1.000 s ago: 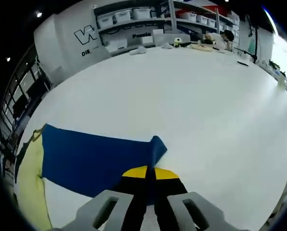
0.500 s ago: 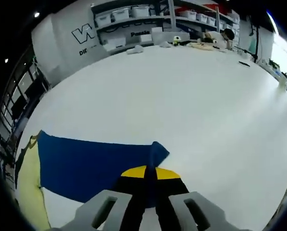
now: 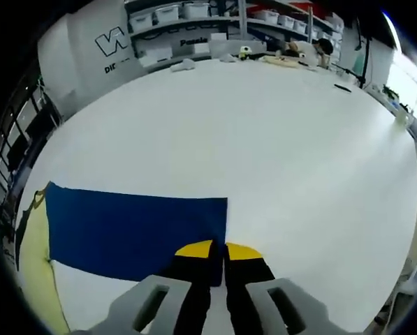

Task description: Fold the garment on the visible template until the final outline fits inside the template.

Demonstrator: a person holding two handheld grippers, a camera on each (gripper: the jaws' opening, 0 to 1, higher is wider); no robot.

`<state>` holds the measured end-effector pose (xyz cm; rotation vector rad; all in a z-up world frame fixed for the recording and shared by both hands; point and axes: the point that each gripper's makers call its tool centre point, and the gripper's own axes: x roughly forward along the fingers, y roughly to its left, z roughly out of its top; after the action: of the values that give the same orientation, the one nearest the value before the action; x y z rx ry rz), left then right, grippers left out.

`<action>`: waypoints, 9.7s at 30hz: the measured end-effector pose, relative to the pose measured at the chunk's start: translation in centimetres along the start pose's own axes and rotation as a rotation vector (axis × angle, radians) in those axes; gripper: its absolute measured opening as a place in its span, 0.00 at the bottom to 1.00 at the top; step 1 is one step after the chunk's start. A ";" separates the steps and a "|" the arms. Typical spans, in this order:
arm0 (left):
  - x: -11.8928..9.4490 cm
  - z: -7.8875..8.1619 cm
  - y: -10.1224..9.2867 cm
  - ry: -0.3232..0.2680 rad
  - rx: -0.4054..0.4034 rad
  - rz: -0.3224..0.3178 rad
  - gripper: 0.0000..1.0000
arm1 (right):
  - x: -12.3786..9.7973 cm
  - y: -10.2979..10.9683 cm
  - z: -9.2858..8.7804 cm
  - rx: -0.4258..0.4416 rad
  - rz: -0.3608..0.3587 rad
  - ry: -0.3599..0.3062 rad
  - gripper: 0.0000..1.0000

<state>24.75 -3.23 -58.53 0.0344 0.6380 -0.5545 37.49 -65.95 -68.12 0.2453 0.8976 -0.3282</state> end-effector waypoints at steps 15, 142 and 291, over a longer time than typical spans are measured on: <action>-0.4 1.0 -0.5 -0.039 0.035 -0.007 0.99 | -0.6 2.2 0.5 -0.024 0.089 -0.052 0.20; -0.7 1.4 -0.3 -0.072 0.110 0.016 0.99 | -14.3 42.2 6.8 -0.246 0.863 0.062 0.00; -0.5 1.1 1.1 -0.018 0.131 0.054 0.99 | -5.0 32.4 -8.2 -0.467 0.464 -0.034 0.08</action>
<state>25.62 -2.29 -57.52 0.1694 0.5812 -0.5430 40.97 -32.35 -66.77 0.0098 0.8316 0.3065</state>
